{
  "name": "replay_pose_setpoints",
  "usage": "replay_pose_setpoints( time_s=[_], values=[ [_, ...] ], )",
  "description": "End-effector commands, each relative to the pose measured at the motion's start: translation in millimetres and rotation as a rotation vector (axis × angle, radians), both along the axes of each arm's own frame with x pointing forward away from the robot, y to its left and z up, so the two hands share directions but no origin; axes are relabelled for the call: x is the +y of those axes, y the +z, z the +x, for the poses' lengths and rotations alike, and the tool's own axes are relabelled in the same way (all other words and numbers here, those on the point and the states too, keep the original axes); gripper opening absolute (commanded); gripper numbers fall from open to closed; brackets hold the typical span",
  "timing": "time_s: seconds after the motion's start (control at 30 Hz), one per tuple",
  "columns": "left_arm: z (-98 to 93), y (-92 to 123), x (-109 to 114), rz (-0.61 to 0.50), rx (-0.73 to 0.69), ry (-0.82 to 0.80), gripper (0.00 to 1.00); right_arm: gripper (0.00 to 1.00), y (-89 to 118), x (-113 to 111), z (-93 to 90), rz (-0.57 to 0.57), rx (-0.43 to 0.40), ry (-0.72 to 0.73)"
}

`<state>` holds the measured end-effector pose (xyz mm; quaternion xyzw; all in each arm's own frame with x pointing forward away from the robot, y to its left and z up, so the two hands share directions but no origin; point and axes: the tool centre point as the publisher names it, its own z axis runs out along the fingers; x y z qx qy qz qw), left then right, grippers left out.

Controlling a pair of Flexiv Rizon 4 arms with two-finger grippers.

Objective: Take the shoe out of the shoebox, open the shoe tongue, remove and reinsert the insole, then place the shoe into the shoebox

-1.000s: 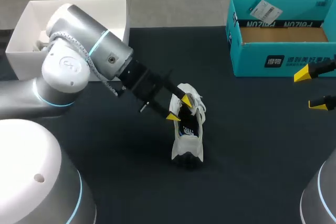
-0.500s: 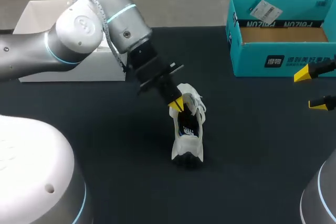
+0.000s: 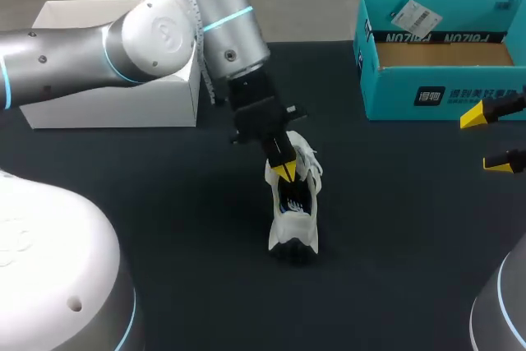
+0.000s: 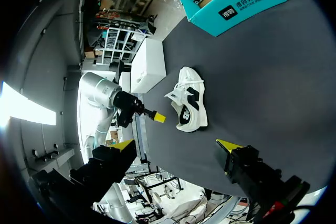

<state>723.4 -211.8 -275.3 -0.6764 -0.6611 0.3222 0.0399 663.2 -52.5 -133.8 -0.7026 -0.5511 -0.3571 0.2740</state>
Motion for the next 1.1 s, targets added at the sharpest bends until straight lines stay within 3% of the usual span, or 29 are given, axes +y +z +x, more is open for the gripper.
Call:
replay_pose_setpoints(
  time_s=[0.03,0.2,1.1],
  values=[
    [-1.4,-9,-9,0.088,-0.016,-0.045,0.0,1.0,-1,0,-1.8,-0.002,-0.001,-0.003],
    [1.3,-23,-6,0.152,-0.054,-0.094,0.0,1.0,-1,0,-1.8,-0.002,-0.001,-0.003],
    [-1.8,-83,0,0.246,-0.138,-0.127,0.0,1.0,-1,0,-1.8,-0.002,-0.001,-0.003]
  ],
)
